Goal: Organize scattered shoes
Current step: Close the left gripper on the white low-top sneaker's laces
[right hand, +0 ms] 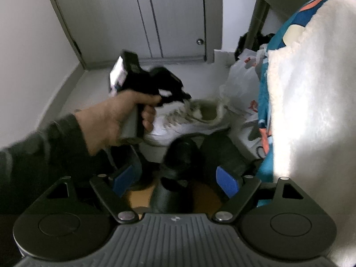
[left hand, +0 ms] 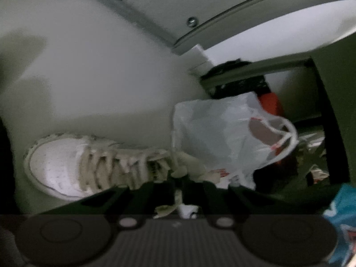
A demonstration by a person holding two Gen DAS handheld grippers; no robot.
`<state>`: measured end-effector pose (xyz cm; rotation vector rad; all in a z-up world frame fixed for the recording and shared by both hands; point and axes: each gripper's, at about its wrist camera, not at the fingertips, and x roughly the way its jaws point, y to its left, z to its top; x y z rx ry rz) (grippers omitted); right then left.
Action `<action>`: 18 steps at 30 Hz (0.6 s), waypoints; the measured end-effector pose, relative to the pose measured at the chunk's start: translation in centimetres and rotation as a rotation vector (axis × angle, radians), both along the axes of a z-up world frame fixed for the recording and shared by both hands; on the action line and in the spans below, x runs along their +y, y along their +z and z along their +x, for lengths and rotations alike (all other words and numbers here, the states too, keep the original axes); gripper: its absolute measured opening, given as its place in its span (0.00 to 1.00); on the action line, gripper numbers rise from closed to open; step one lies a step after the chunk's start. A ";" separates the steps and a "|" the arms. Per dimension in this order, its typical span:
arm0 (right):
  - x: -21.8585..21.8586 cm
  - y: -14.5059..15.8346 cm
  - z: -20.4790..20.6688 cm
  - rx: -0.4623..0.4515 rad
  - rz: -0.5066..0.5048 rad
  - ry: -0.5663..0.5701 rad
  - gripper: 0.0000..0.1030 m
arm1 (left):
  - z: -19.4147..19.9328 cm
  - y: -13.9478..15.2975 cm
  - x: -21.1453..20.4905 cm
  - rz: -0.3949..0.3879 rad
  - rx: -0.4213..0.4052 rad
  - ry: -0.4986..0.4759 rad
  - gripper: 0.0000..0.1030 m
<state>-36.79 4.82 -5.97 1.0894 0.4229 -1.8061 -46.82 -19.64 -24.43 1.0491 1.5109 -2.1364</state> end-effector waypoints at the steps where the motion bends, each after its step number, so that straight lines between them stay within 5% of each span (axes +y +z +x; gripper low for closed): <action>1: 0.0 0.1 0.2 0.023 -0.005 0.009 0.83 | -0.2 -0.4 0.0 -0.002 -0.005 0.004 0.06; 4: -0.1 -0.3 -0.1 0.032 0.017 0.001 0.84 | -0.9 -1.1 0.1 0.041 0.024 0.005 0.14; 5: -0.1 -0.4 -0.2 0.023 0.021 -0.003 0.84 | -1.2 -1.1 0.3 0.034 0.009 -0.005 0.25; 6: 0.0 -0.4 -0.2 0.016 0.021 -0.004 0.84 | -1.7 -0.7 0.6 -0.011 -0.026 -0.022 0.39; 9: 0.0 -0.6 -0.4 -0.005 0.023 -0.006 0.84 | -2.3 -0.5 1.0 -0.064 -0.073 -0.051 0.46; 12: 0.0 -0.7 -0.5 -0.024 0.023 -0.006 0.84 | -2.0 -1.0 0.9 -0.060 -0.074 -0.053 0.41; 13: 0.0 -0.7 -0.5 -0.028 0.022 -0.005 0.84 | -1.9 -1.3 0.9 -0.053 -0.074 -0.054 0.33; 14: 0.1 -0.8 -0.6 -0.029 0.025 -0.006 0.84 | -1.7 -1.9 0.8 -0.039 -0.073 -0.045 0.10; 18: 0.1 -0.9 -0.6 -0.010 0.032 -0.008 0.84 | -0.7 -2.7 0.6 0.008 -0.013 -0.014 0.09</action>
